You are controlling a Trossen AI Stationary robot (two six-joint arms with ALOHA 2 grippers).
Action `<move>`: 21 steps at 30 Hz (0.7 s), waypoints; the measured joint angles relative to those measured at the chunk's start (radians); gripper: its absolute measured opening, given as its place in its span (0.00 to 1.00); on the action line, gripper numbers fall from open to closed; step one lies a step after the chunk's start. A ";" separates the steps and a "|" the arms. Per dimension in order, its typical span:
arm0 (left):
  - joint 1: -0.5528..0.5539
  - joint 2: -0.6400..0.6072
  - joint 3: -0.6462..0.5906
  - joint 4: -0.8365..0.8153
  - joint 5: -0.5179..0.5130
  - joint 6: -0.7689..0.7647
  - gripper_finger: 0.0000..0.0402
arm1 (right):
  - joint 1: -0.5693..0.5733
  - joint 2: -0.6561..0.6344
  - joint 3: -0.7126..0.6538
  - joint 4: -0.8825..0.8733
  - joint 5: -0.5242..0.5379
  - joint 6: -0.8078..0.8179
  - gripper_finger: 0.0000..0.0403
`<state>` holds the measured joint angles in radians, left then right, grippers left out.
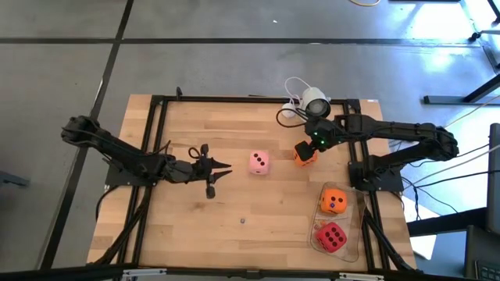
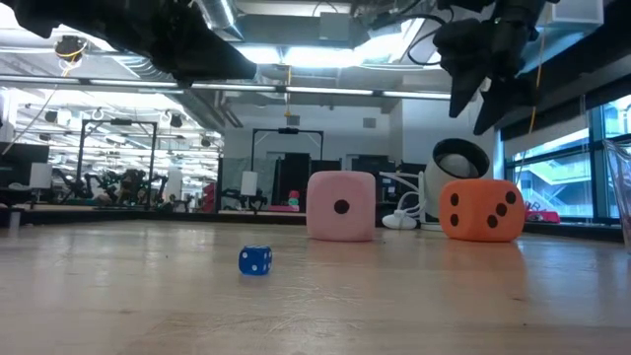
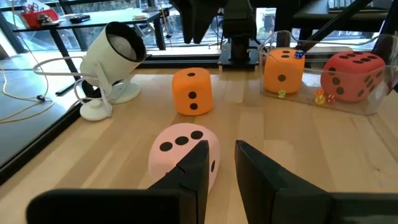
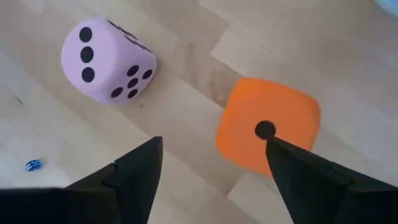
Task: Pick & Place Dice
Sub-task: Put the large orange die into the transparent container
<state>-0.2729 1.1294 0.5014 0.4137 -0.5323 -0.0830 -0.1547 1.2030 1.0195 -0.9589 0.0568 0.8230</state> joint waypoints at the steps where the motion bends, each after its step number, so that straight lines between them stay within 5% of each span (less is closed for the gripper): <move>1: 0.000 0.000 0.000 0.000 0.000 0.000 0.17 | 0.000 0.000 0.000 -0.003 -0.009 0.007 0.71; 21: 0.000 0.000 0.000 -0.008 0.002 -0.011 0.18 | -0.135 0.000 -0.007 -0.111 -0.068 0.022 0.65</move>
<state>-0.2729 1.1294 0.5014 0.4057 -0.5304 -0.0938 -0.2901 1.2030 1.0126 -1.0695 -0.0110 0.8445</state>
